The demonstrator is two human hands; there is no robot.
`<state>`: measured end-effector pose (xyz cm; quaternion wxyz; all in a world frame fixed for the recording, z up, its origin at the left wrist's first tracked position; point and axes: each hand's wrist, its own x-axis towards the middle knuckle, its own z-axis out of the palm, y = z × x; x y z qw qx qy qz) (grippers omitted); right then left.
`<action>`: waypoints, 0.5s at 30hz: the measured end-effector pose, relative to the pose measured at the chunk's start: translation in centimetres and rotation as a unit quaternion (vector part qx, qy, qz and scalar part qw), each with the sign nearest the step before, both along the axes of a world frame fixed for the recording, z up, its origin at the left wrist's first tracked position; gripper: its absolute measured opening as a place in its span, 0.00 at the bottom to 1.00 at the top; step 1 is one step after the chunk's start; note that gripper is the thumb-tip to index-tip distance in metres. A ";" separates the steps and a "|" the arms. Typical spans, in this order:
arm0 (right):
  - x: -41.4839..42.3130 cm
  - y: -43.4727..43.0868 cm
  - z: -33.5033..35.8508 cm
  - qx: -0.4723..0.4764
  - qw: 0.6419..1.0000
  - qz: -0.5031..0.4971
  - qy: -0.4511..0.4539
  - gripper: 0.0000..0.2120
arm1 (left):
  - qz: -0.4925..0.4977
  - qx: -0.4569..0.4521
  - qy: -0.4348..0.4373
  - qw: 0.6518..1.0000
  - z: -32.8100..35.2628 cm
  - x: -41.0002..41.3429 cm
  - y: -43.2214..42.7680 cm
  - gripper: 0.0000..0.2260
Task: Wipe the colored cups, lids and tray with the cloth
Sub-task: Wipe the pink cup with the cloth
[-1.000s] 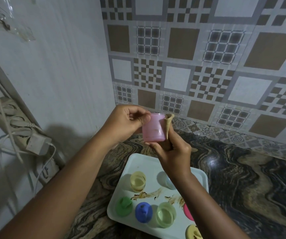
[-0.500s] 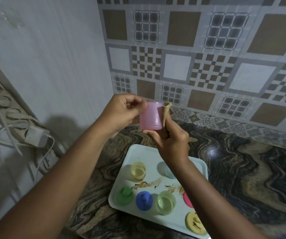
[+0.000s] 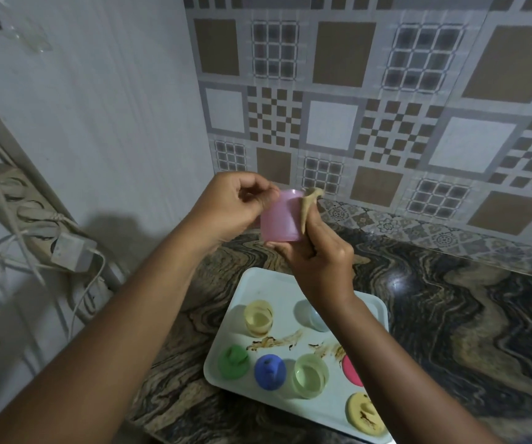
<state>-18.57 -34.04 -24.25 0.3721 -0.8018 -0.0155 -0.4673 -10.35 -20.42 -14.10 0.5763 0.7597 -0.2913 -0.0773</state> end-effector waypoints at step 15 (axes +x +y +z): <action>-0.3 -0.2 0.5 0.027 0.999 0.026 0.005 0.37 | -0.010 -0.015 -0.013 1.000 0.5 -0.6 0.5 0.04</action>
